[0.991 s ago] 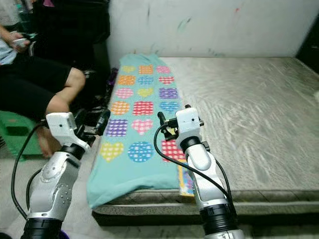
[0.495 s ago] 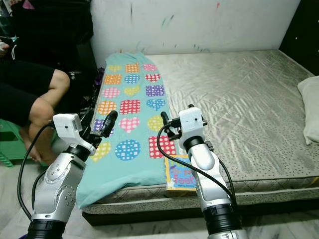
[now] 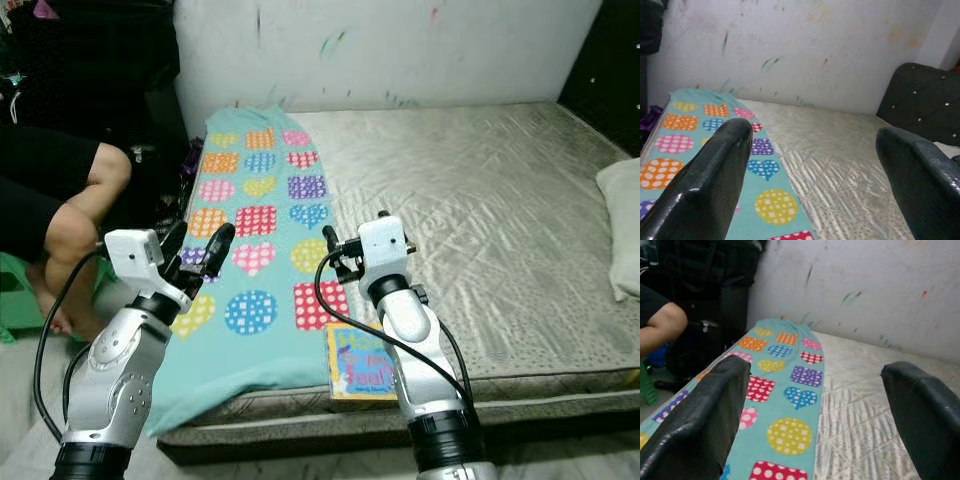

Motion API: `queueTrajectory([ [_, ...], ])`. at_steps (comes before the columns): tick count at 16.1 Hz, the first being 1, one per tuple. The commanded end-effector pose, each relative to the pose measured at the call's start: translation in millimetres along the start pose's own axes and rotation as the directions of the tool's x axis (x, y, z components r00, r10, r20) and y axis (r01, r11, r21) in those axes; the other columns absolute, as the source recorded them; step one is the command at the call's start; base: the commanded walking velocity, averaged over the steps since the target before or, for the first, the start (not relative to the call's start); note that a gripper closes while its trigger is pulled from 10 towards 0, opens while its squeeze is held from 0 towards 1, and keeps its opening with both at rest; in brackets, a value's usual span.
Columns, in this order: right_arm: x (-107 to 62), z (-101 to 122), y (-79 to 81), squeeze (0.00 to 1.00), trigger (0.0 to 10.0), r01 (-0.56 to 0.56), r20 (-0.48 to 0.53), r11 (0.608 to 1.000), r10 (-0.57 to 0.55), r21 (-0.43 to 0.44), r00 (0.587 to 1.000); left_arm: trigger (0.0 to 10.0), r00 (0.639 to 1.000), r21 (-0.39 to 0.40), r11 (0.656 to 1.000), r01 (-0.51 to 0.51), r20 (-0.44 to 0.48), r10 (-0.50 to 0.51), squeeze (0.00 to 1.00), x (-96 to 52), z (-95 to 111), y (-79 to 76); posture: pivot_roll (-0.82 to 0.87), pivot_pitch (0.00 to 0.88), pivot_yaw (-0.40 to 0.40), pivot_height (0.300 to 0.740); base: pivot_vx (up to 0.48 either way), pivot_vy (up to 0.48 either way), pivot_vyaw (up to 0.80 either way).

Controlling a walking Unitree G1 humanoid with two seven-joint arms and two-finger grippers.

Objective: Clean up the room

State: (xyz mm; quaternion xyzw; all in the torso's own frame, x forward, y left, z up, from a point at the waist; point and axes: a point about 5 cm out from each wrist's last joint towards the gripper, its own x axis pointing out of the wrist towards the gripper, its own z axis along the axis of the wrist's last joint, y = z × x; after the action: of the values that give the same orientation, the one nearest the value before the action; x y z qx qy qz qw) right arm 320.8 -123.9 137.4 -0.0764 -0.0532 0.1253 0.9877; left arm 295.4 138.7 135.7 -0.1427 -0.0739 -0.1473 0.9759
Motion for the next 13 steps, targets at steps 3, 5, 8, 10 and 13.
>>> queueTrajectory([
  [3, 2.6, 3.9, 0.2, 0.00, 10.0, 0.000, 0.016, 1.000, 0.000, 0.005, 1.000, 10.0, 1.000, 0.010, 1.000, 0.010, 0.012, -0.010, 0.00, 0.9, 4.0, 0.6, -0.03, 0.000, 0.024, 0.740, 0.277, 0.000, 0.00],
  [5, 2.6, 3.8, 0.2, 0.00, 10.0, -0.001, 0.016, 1.000, 0.001, 0.005, 1.000, 10.0, 1.000, 0.010, 1.000, 0.011, 0.010, -0.011, 0.00, 0.9, 3.8, 0.5, -0.03, 0.000, 0.024, 0.740, 0.281, 0.000, 0.00],
  [8, 2.6, 4.0, 0.1, 0.00, 10.0, 0.000, 0.017, 1.000, 0.000, 0.005, 1.000, 10.0, 1.000, 0.011, 1.000, 0.011, 0.007, -0.011, 0.00, 0.9, 3.5, 0.4, -0.03, 0.000, 0.024, 0.740, 0.281, 0.000, 0.00],
  [10, 2.4, 4.0, 0.0, 0.00, 10.0, 0.001, 0.017, 1.000, -0.001, 0.006, 1.000, 10.0, 1.000, 0.011, 1.000, 0.013, 0.006, -0.013, 0.00, 0.9, 3.3, 0.2, -0.03, 0.000, 0.024, 0.740, 0.281, 0.000, 0.00],
  [13, 1.9, 4.0, -0.8, 0.00, 10.0, 0.003, 0.017, 1.000, -0.003, 0.006, 1.000, 10.0, 1.000, 0.011, 1.000, 0.011, 0.005, -0.011, 0.00, 0.8, 3.2, 0.2, -0.03, 0.000, 0.024, 0.740, 0.276, 0.000, 0.00],
])
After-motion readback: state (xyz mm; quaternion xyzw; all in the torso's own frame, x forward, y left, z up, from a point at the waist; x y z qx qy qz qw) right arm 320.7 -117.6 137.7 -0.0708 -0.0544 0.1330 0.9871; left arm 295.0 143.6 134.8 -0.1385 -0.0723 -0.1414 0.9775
